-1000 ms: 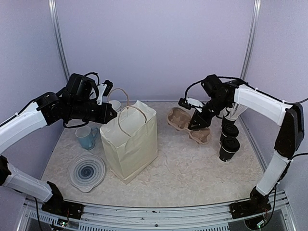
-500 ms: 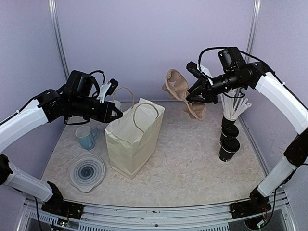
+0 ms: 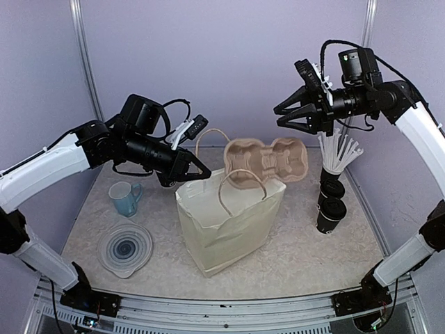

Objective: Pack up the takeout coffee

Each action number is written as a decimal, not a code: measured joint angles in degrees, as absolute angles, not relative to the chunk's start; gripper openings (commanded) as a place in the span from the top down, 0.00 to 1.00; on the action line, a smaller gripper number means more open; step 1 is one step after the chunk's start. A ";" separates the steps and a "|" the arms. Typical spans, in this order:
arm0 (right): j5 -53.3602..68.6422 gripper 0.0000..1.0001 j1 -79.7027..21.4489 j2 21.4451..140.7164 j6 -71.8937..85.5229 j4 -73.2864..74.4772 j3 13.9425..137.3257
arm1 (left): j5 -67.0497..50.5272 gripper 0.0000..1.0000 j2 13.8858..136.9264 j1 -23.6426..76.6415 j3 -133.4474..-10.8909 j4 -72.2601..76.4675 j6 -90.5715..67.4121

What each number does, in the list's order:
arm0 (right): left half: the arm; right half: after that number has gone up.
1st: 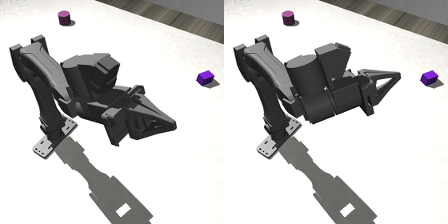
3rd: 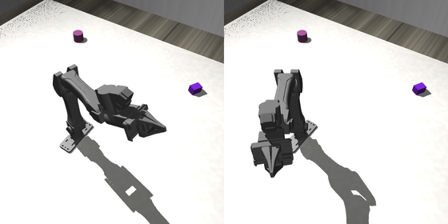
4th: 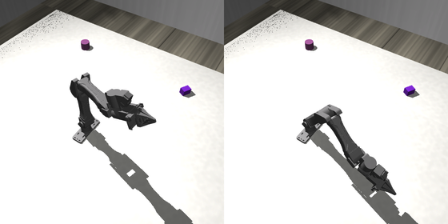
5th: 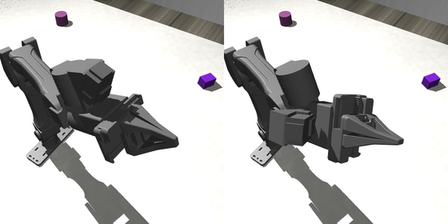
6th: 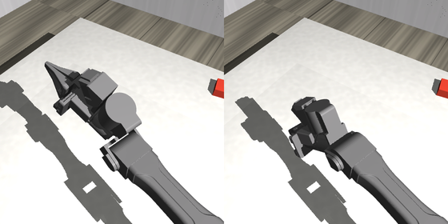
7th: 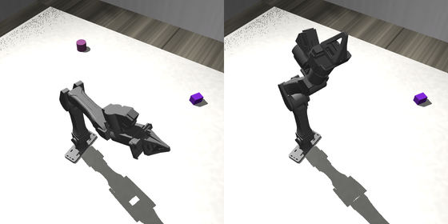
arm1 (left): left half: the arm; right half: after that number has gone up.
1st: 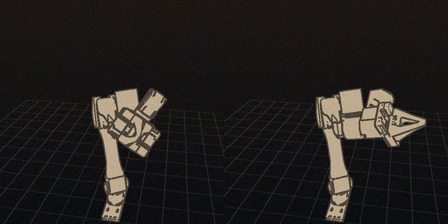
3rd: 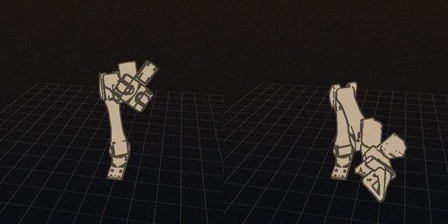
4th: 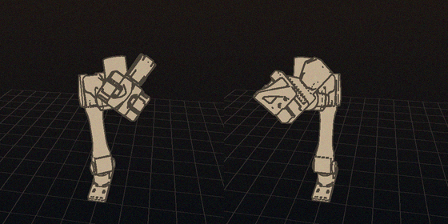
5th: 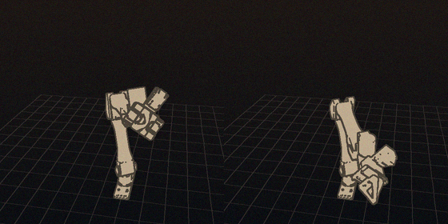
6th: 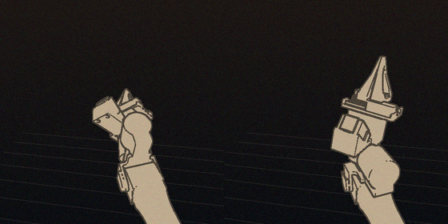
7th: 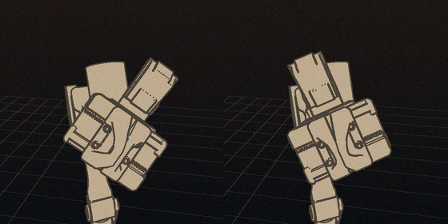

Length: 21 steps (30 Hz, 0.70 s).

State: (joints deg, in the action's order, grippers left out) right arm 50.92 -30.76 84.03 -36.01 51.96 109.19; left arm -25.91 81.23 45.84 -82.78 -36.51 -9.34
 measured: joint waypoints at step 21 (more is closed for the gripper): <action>44.84 0.69 -33.04 80.44 -40.01 54.70 97.14 | -28.01 1.00 95.44 48.40 -92.20 -36.47 -4.25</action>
State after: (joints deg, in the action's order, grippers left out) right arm 44.84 -33.04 80.44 -40.01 54.70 97.14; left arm -28.01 95.44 48.40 -92.20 -36.47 -4.25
